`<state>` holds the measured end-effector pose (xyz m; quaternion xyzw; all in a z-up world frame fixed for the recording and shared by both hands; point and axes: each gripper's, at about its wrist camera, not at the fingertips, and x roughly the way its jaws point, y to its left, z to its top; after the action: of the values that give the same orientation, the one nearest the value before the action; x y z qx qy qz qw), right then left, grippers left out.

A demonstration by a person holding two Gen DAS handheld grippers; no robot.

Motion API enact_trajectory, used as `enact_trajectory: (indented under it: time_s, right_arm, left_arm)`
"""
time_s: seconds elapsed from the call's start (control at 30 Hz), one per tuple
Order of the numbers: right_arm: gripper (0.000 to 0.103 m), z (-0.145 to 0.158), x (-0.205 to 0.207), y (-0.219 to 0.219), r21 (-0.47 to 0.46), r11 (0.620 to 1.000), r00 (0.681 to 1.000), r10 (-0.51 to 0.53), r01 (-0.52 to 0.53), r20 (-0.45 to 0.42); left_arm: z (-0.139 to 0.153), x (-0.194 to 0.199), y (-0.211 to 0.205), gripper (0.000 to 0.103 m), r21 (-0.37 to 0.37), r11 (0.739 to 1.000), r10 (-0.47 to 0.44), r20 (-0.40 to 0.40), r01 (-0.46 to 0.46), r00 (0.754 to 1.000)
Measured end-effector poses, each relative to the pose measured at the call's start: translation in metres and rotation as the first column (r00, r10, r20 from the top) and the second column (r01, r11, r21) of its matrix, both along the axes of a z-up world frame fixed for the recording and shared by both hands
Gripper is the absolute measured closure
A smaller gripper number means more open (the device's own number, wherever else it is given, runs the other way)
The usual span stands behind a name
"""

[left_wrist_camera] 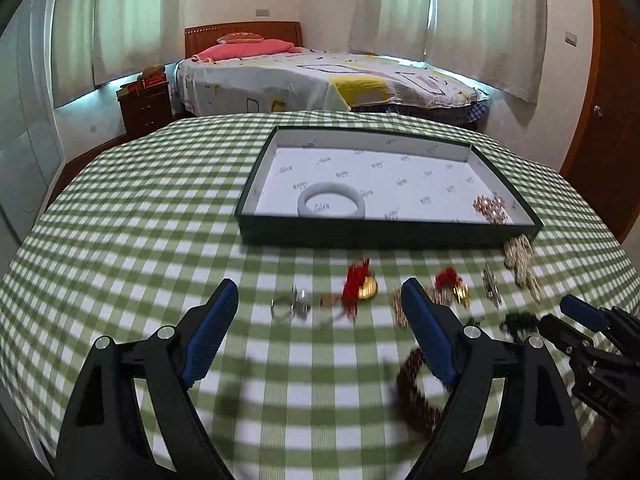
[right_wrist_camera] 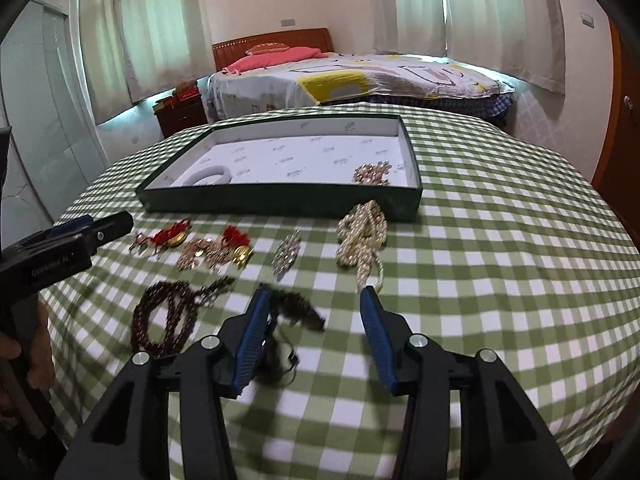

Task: Organize jewelry
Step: 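Move the right tool to the black beaded necklace and grasp it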

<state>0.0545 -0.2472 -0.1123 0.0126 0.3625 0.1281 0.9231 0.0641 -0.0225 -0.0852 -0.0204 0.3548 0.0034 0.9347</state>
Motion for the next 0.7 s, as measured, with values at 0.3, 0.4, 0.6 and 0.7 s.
enact_trajectory:
  time_s: [0.3,0.4,0.6,0.7]
  right_arm:
    - [0.059,-0.011,-0.006,0.018,-0.013,0.999,0.999,0.049,-0.05,-0.023]
    - [0.063,-0.016,-0.005,0.022,-0.026,0.998,0.997,0.054,-0.055,-0.046]
    - [0.07,-0.018,-0.008,0.023,-0.04,0.997,0.996,0.061,-0.063,-0.06]
    - [0.077,-0.019,-0.01,0.025,-0.052,0.996,0.996,0.069,-0.072,-0.06]
  left_arm:
    - [-0.001,-0.022,0.004,0.021,0.002,1.0,0.013,0.003,-0.013,1.0]
    - [-0.004,-0.022,0.004,0.021,0.003,1.0,0.005,-0.007,-0.005,1.0]
    - [-0.01,-0.023,0.0,0.021,0.002,1.0,-0.004,-0.027,0.005,1.0]
    - [-0.01,-0.023,0.001,0.021,-0.002,1.0,-0.002,-0.031,0.002,1.0]
